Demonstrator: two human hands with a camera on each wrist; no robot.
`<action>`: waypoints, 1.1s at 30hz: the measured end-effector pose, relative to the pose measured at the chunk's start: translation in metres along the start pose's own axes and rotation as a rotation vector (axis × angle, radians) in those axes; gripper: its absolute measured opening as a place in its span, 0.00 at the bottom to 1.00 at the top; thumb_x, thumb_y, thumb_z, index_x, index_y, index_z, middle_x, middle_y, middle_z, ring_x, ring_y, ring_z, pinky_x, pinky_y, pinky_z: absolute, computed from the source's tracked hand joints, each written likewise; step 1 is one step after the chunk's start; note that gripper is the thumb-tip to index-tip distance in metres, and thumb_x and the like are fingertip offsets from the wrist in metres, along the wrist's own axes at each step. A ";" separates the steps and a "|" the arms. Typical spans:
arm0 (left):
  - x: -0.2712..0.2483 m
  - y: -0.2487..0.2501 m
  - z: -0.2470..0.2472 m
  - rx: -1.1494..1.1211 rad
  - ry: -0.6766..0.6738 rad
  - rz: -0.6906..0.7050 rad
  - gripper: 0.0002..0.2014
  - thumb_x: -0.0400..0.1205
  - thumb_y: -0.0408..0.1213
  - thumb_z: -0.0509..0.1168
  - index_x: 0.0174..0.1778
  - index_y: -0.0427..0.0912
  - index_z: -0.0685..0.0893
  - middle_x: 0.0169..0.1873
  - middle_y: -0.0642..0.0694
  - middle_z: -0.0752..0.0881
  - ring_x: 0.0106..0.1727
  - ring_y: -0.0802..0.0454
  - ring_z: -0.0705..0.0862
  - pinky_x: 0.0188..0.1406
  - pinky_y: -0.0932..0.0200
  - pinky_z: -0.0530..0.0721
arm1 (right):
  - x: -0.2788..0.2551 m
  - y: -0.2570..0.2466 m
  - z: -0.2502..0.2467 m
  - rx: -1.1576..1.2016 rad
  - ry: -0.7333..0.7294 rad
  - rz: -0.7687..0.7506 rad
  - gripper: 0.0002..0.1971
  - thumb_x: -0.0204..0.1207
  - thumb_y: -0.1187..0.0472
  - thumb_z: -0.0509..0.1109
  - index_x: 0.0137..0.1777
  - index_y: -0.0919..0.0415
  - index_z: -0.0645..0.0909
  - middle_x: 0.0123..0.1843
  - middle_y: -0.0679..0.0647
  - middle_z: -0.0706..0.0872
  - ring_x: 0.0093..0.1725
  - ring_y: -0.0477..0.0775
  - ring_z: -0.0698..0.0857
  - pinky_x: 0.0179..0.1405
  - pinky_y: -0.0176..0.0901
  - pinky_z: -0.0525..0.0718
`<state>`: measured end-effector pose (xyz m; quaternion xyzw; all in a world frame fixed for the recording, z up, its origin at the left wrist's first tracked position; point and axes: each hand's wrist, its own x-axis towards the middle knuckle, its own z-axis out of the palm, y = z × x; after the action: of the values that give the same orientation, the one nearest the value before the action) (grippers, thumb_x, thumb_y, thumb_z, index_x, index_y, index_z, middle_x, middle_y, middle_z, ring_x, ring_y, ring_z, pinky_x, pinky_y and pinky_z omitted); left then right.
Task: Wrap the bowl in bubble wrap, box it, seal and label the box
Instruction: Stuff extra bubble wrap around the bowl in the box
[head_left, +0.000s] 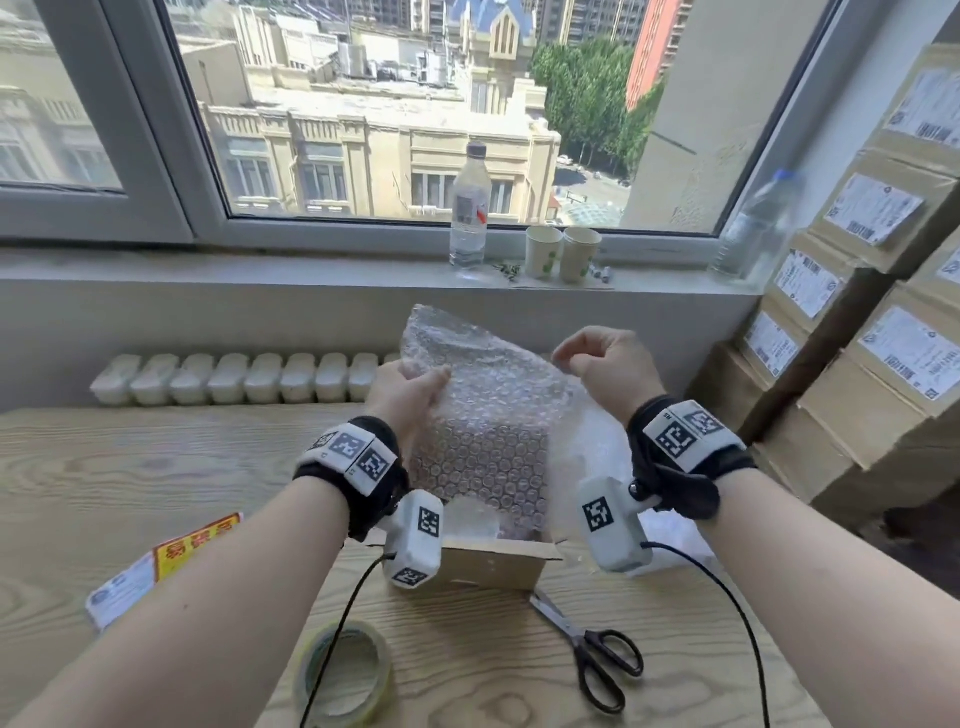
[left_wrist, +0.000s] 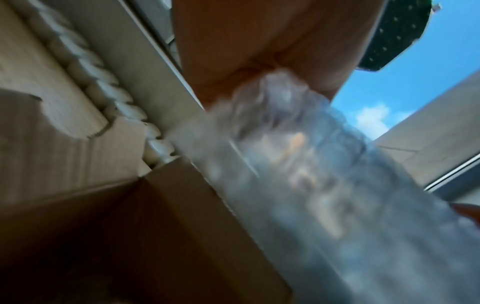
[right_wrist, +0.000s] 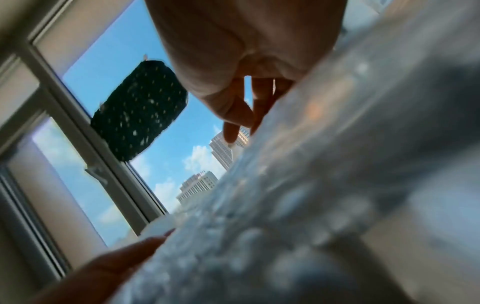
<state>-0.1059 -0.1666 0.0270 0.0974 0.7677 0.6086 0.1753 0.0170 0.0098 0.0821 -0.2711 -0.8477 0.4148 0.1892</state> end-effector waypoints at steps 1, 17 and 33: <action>0.003 -0.010 -0.004 0.076 0.019 -0.023 0.18 0.80 0.40 0.69 0.26 0.44 0.72 0.23 0.47 0.75 0.25 0.50 0.73 0.30 0.63 0.74 | -0.005 0.004 0.004 -0.117 0.008 -0.014 0.15 0.73 0.70 0.63 0.37 0.52 0.87 0.41 0.52 0.90 0.42 0.53 0.85 0.47 0.42 0.82; -0.001 -0.066 -0.013 0.912 -0.079 0.121 0.25 0.76 0.34 0.70 0.65 0.42 0.67 0.57 0.42 0.75 0.54 0.46 0.79 0.51 0.52 0.82 | -0.040 0.059 0.093 -0.902 -0.765 -0.104 0.25 0.80 0.53 0.63 0.78 0.55 0.69 0.75 0.56 0.76 0.72 0.59 0.75 0.71 0.53 0.75; 0.016 -0.086 0.021 1.455 -0.727 0.411 0.32 0.69 0.51 0.73 0.67 0.45 0.74 0.64 0.45 0.81 0.65 0.45 0.80 0.62 0.51 0.80 | -0.010 0.083 0.120 -0.889 -0.794 -0.058 0.27 0.67 0.53 0.74 0.67 0.57 0.77 0.62 0.56 0.85 0.62 0.58 0.83 0.60 0.48 0.82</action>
<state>-0.1070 -0.1625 -0.0625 0.5144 0.8314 -0.0878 0.1910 -0.0154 -0.0258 -0.0556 -0.1252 -0.9529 0.0848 -0.2628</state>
